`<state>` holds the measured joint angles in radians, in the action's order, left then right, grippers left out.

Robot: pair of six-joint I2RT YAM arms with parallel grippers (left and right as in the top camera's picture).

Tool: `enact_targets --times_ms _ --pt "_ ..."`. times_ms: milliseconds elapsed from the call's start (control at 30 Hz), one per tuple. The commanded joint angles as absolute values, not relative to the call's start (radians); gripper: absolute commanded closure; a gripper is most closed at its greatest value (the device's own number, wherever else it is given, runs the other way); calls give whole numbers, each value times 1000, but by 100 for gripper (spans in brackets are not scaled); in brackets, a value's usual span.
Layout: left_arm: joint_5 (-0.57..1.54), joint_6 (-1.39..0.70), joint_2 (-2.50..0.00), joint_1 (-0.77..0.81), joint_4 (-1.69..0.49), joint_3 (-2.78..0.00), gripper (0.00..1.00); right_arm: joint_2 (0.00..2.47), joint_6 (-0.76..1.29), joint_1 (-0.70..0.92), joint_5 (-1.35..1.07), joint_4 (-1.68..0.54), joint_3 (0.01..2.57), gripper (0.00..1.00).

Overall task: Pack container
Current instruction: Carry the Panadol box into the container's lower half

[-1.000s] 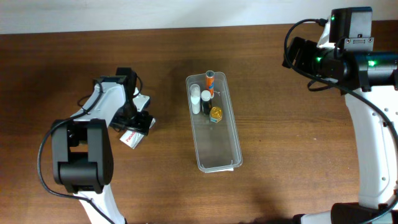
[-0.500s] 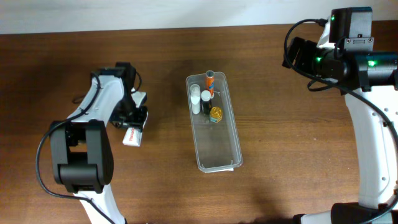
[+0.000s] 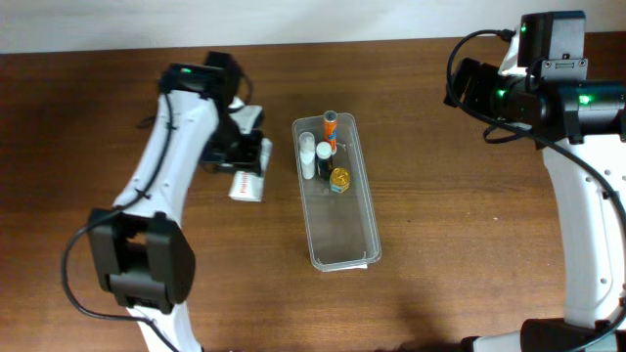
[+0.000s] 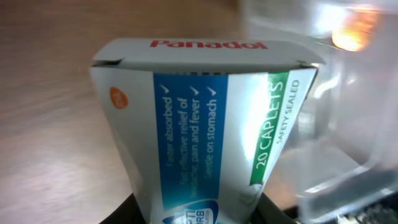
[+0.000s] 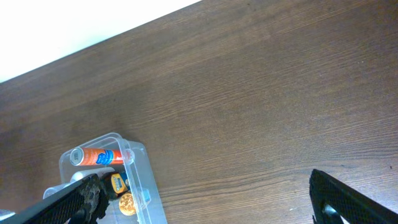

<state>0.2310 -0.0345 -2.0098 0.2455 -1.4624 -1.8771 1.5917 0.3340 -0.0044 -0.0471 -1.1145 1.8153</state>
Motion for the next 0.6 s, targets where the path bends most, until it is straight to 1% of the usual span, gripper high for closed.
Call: enact_targets --times_ms 0,133,167,300,400,567 --pt "273 -144 -1918 359 -1459 -1897 84 1595 334 -8 -52 -1112 1824 2" --pt "262 -250 -1871 508 -1427 -1897 83 1595 334 -8 -52 -1112 1824 2" --pt "262 -302 -1864 570 -1402 -1897 83 1595 334 -8 -52 -1112 1824 2" --pt "184 -472 -1866 680 -1359 -1895 82 1595 334 -8 -52 -1112 1824 2" --pt "109 -562 -1866 727 -1341 -1886 82 1595 334 -8 -52 -1112 1824 2" --pt "59 -683 -1868 767 -1272 -1841 82 1595 334 -8 -52 -1112 1824 2"
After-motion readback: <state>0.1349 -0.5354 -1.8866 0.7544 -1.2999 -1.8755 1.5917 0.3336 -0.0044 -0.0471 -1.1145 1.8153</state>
